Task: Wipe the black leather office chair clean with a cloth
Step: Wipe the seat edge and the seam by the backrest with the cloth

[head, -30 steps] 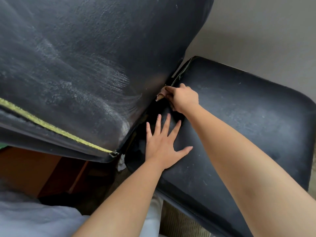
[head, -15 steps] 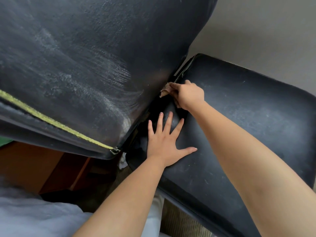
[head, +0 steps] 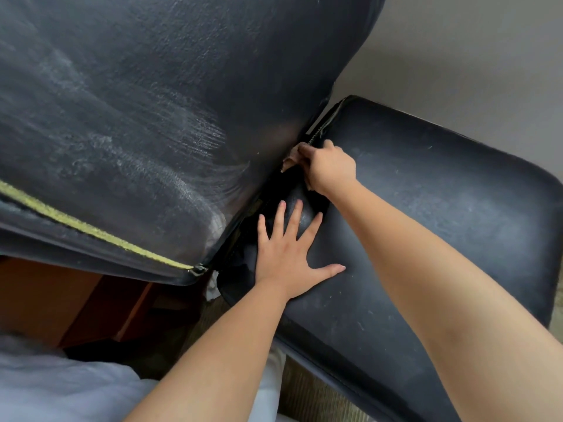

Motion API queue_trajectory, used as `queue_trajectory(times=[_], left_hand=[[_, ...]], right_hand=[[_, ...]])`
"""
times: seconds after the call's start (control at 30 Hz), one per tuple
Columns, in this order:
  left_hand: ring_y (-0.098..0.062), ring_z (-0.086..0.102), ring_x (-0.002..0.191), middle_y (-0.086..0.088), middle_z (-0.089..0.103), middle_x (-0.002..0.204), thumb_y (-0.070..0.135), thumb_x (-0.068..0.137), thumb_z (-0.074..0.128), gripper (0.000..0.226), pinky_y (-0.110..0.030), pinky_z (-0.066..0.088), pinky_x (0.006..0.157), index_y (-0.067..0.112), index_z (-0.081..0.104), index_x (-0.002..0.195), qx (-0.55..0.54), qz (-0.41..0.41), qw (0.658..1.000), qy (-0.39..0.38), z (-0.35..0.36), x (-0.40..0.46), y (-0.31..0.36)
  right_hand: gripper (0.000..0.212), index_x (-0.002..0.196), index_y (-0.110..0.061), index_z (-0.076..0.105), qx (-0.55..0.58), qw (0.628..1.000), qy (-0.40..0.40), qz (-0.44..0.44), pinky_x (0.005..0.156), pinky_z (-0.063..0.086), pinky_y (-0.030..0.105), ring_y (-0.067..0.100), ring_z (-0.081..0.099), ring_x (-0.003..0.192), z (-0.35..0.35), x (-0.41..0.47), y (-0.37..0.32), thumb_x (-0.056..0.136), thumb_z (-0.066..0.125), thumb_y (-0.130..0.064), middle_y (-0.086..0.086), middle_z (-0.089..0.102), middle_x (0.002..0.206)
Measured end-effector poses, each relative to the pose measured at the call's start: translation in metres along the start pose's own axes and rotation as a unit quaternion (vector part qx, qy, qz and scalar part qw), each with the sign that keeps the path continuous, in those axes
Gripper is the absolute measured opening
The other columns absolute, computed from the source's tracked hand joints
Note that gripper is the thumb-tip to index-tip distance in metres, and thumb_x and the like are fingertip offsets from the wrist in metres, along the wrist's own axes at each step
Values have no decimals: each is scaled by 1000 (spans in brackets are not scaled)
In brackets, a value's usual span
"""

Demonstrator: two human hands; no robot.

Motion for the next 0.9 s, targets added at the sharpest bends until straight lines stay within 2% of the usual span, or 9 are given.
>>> queue_trajectory(times=[0.1,0.23,0.3,0.37,0.47,0.53,0.63,0.77,0.9], left_hand=[[-27,-24,144,-2,-21,159,91,68,8,100,-57,-8,114,37,-6,152,-5,0,1000,8,-1,1,0],[-27,-23,144,-1,-20,159,92,68,8,100,-57,-8,114,37,-5,152,-6,3,1000,18,2,2,-2],[-27,-22,144,-2,-19,159,92,68,9,100,-56,-9,113,37,-5,151,-7,5,1000,21,3,3,-1],[-27,-22,144,-2,-18,160,91,69,10,100,-56,-10,113,37,-4,152,-8,4,1000,21,2,2,-1],[-27,-21,144,-2,-18,160,91,68,9,100,-56,-9,113,38,-4,152,-12,2,1000,19,1,2,-2],[-28,-19,145,-2,-17,160,91,66,5,101,-56,-7,114,38,-4,152,-6,3,1000,18,1,2,-1],[-28,-20,145,-2,-19,159,91,65,3,101,-56,-7,114,38,-7,151,-1,3,1000,9,2,2,-2],[-27,-22,144,-2,-20,159,91,67,7,100,-56,-10,113,38,-7,151,-6,1,1000,9,1,3,-2],[-26,-24,144,-1,-21,159,91,66,8,101,-55,-12,113,39,-7,151,-14,5,1000,6,1,3,-2]], right_hand=[[48,139,-36,40,-26,999,-17,-17,70,35,33,33,52,106,-7,1,6,93,52,-34,12,51,115],[59,134,-32,47,-12,998,-59,33,78,41,34,33,50,111,-20,24,9,80,67,-21,12,50,121],[53,135,-33,47,-2,998,-64,-2,75,40,32,32,52,109,-17,23,9,85,62,-24,11,50,118],[42,137,-37,44,11,996,-65,-51,75,39,31,32,54,107,-9,11,10,95,47,-40,10,51,114],[42,136,-40,45,-4,997,-43,-66,76,40,32,33,55,105,-9,5,14,97,34,-52,10,54,113],[38,131,-41,50,-18,999,-34,-37,76,42,34,32,57,104,-16,18,13,93,49,-43,10,56,113],[48,128,-35,52,-12,998,-61,-6,75,43,33,31,56,106,-13,23,7,82,64,-26,9,55,115],[41,135,-31,46,-33,999,-4,-22,69,33,34,35,53,104,-3,5,7,95,48,-35,13,54,113],[46,130,-28,51,-58,998,-10,24,73,33,33,33,50,110,-12,26,10,86,62,-29,12,55,117]])
Point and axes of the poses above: each hand's wrist, its own x-axis towards the middle knuckle, its own z-axis out of the palm, y = z × x, the point moved 3 cm from there along x, towards the middle knuckle
